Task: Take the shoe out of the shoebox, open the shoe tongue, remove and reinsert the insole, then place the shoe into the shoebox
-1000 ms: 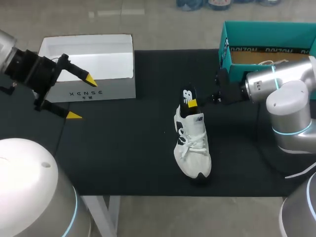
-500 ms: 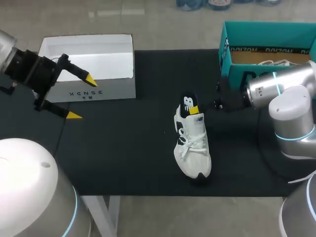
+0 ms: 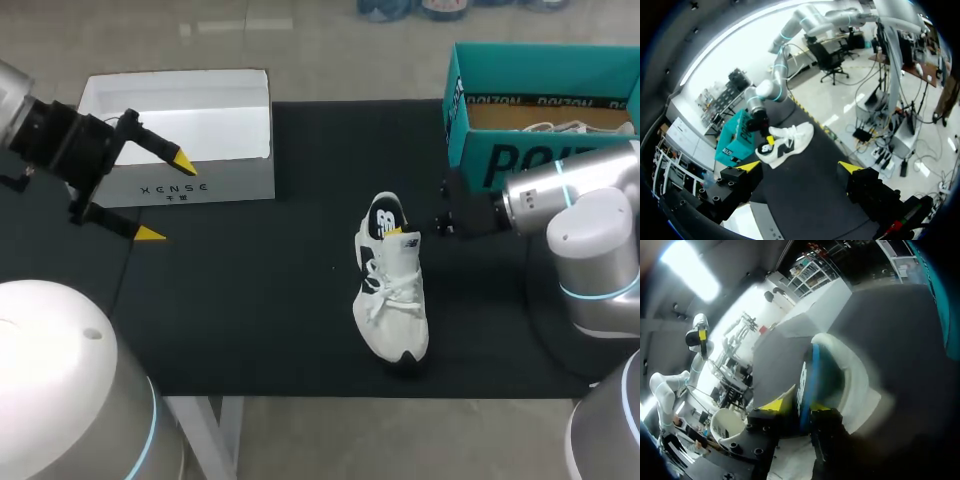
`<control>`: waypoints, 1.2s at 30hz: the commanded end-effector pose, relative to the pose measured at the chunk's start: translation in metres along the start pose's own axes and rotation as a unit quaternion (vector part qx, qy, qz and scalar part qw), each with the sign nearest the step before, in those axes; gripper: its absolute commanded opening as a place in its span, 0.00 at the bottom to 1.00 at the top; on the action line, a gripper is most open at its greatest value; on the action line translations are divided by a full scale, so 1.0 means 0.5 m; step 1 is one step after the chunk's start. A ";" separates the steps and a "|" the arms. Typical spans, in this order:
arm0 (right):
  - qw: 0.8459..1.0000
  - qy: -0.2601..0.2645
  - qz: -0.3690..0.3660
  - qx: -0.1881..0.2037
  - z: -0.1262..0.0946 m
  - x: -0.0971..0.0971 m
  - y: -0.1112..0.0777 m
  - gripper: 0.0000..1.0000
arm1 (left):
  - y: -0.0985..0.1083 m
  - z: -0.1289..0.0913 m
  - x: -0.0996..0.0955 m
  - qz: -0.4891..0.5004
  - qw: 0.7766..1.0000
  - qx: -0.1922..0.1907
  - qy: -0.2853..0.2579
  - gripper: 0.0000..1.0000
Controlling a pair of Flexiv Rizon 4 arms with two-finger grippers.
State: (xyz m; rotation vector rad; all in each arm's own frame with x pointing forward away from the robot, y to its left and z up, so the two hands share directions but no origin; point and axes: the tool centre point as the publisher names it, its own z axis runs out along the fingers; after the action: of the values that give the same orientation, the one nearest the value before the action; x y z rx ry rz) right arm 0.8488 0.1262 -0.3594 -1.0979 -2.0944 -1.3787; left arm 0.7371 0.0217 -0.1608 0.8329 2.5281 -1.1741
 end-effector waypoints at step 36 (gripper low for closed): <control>1.000 -0.025 -0.002 0.009 0.017 0.008 0.007 1.00 | 0.000 -0.001 -0.001 0.000 1.000 -0.001 0.002 1.00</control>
State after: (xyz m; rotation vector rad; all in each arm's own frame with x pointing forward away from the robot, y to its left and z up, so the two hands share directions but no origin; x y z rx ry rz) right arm 0.8510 0.1316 -0.3620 -1.1202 -2.1313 -1.3456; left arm 0.7371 0.0217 -0.1608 0.8329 2.5282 -1.1740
